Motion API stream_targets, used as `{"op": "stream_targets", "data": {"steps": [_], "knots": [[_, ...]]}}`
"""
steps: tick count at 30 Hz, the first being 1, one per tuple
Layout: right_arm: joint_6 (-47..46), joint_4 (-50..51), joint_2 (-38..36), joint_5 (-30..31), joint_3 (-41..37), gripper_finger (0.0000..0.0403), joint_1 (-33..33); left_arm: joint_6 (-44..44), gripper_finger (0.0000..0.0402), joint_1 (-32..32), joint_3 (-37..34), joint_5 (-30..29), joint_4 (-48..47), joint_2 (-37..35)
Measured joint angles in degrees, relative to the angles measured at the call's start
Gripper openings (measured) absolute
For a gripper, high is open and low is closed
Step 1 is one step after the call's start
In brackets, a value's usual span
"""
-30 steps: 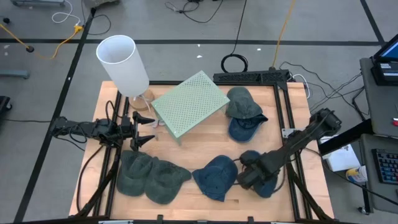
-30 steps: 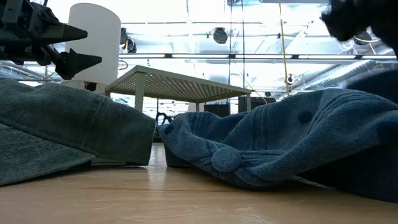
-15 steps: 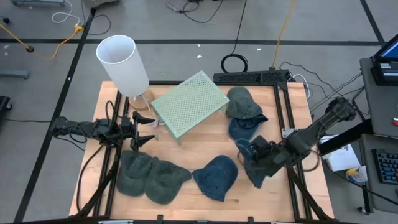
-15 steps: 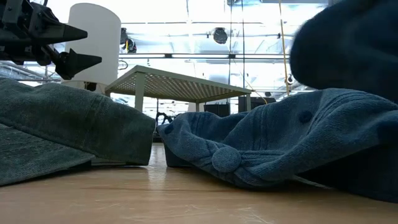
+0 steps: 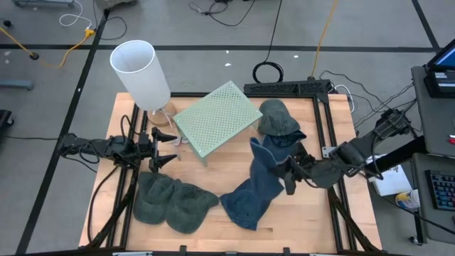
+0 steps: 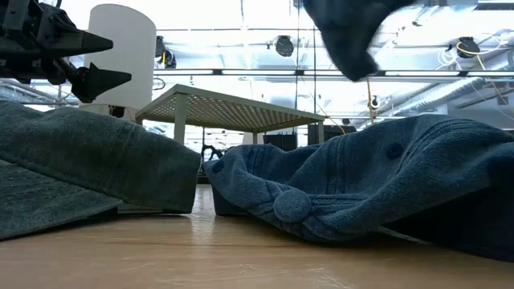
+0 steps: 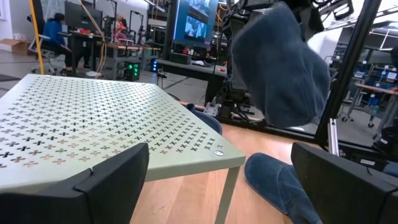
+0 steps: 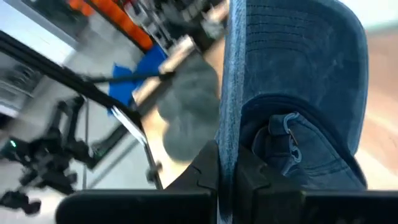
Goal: Pick & Place hat
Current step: Put the bottom right blue cap on the shelf
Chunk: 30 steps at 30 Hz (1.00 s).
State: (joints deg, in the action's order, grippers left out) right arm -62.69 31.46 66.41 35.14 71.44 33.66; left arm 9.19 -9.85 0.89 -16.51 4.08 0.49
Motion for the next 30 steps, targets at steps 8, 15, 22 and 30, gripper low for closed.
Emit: {"op": "stream_targets", "data": {"steps": [8,15,22,30], "knots": [[11.5,-19.2,0.4,2.4,-4.4,0.0004,-4.3,0.0,0.0399,0.0,0.0,0.0,0.0,0.0],[19.3,-46.1,0.4,2.0,-16.1,0.0005,-7.5,0.0,0.0399,0.0,0.0,0.0,0.0,0.0],[24.0,-74.4,0.4,0.6,-30.4,0.0006,-9.5,0.0,0.0399,0.0,0.0,-0.1,0.0,0.0],[29.3,-84.4,0.4,0.6,-36.4,0.0006,-11.4,2.6,0.0399,0.0,0.0,0.2,0.0,0.0]]}}
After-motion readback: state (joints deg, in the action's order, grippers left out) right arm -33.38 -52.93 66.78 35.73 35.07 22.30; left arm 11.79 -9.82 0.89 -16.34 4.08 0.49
